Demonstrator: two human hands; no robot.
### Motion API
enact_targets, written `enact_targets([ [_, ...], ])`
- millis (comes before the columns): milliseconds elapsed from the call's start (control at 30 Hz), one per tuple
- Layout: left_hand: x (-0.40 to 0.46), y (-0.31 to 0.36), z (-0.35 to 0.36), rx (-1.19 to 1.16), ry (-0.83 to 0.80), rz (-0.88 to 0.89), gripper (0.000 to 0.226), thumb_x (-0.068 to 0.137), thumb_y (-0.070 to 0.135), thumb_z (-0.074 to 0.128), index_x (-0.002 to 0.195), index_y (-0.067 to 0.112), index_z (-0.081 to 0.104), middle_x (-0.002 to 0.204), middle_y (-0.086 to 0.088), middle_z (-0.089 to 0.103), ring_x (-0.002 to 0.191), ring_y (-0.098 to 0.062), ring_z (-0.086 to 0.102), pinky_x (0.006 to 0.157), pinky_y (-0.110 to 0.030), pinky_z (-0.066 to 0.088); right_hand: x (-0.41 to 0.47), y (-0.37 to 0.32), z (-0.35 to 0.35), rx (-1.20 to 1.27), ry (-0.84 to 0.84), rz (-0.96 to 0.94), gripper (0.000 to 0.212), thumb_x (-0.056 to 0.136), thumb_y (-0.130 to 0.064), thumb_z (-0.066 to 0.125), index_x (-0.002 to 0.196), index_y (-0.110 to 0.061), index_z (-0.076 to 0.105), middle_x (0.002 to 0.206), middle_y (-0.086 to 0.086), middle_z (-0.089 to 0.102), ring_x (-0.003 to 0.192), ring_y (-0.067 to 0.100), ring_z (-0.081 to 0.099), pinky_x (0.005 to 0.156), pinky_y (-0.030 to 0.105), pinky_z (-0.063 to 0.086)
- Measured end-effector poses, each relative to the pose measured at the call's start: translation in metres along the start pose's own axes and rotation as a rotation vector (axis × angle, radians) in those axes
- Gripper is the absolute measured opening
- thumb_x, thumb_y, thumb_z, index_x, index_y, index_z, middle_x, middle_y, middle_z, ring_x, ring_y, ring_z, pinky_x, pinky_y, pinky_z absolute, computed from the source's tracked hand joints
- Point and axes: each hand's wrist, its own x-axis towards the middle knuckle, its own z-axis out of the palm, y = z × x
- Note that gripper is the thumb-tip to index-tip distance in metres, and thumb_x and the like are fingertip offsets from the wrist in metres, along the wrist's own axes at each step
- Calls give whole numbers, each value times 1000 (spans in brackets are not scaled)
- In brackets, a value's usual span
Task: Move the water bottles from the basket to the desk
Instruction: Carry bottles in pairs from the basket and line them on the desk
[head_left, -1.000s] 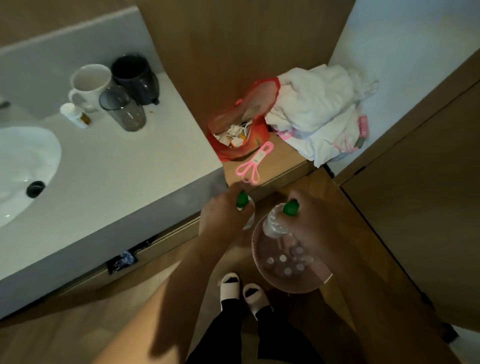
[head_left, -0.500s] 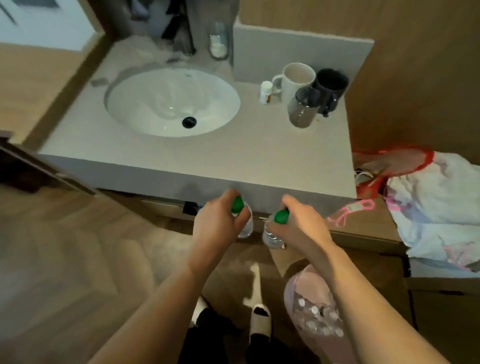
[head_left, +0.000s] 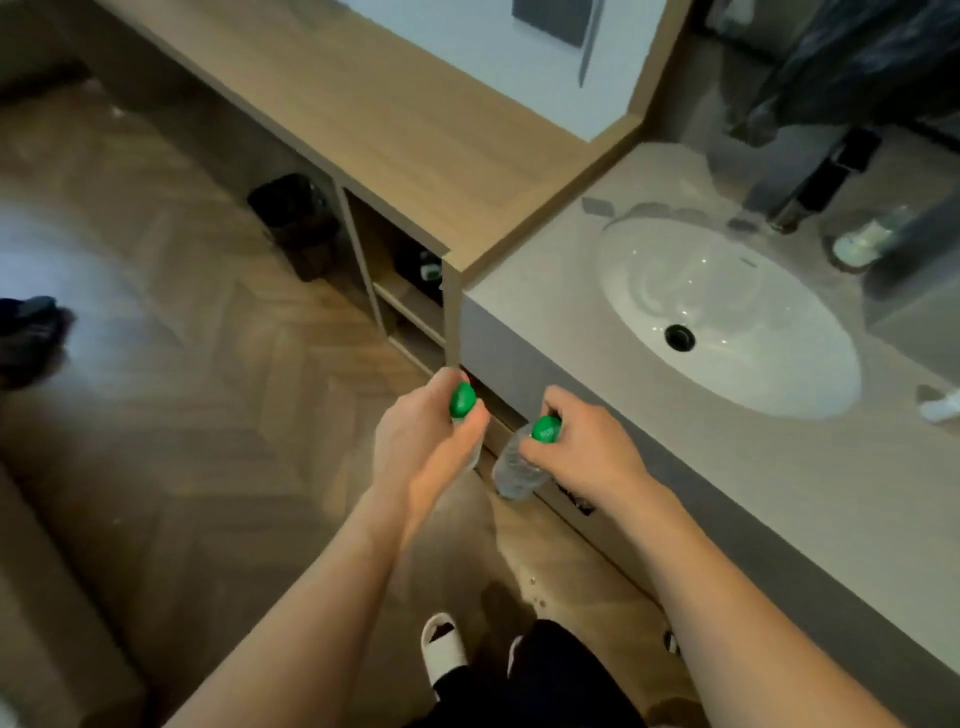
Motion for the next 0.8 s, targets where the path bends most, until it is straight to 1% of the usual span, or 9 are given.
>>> enact_targets([
  [133,42,-48,-43,8,171,-193,12,85,37,61,93,29,56,65,8,57,62,-12,54,62,-30,42,66,-69,15,-27,-37,-104,33,73,-36,69,76,-20,40,66,2,56,65,25,57,50,34,35],
  [233,74,-83,-71,53,249,-247,15,85,36,64,96,26,59,64,7,56,62,-17,55,60,-28,39,117,-115,29,-34,-77,-200,33,71,-37,68,77,-19,41,66,2,55,65,25,58,52,38,42],
  [333,109,-112,-103,76,301,-314,16,87,36,64,99,26,59,60,8,53,55,-6,50,51,-22,34,168,-161,39,-58,-127,-281,33,72,-38,68,79,-19,43,68,1,56,67,24,58,56,40,48],
  [400,135,-129,-127,92,339,-336,15,87,36,64,98,27,59,59,10,52,54,-2,47,50,-17,31,199,-190,43,-54,-134,-308,33,72,-39,68,80,-19,43,70,1,57,67,23,59,58,40,49],
  [467,161,-148,-151,95,394,-375,15,86,37,64,97,27,59,60,9,53,55,-6,48,53,-24,35,229,-221,48,-63,-136,-350,32,72,-41,68,80,-21,44,70,0,58,67,20,59,60,41,51],
  [533,185,-168,-172,95,426,-418,16,85,38,64,97,28,60,63,5,57,61,-17,53,60,-29,41,256,-252,55,-77,-153,-385,31,74,-41,69,80,-23,44,71,-1,58,67,18,59,59,39,51],
  [600,208,-191,-193,97,448,-436,16,84,39,64,96,29,60,64,2,59,64,-21,56,62,-31,44,284,-283,63,-105,-169,-407,30,77,-41,69,80,-25,44,71,-3,57,67,15,58,55,34,48],
  [700,249,-230,-231,91,471,-418,16,84,37,66,94,27,60,60,4,57,58,-16,53,56,-28,40,331,-331,81,-110,-168,-420,28,83,-42,67,84,-26,44,74,-5,57,67,10,58,56,25,45],
  [800,293,-268,-279,87,466,-386,14,85,36,66,93,26,60,57,6,55,55,-8,53,51,-24,38,374,-387,95,-113,-173,-421,27,85,-43,66,85,-27,43,74,-6,57,66,9,58,55,25,46],
])
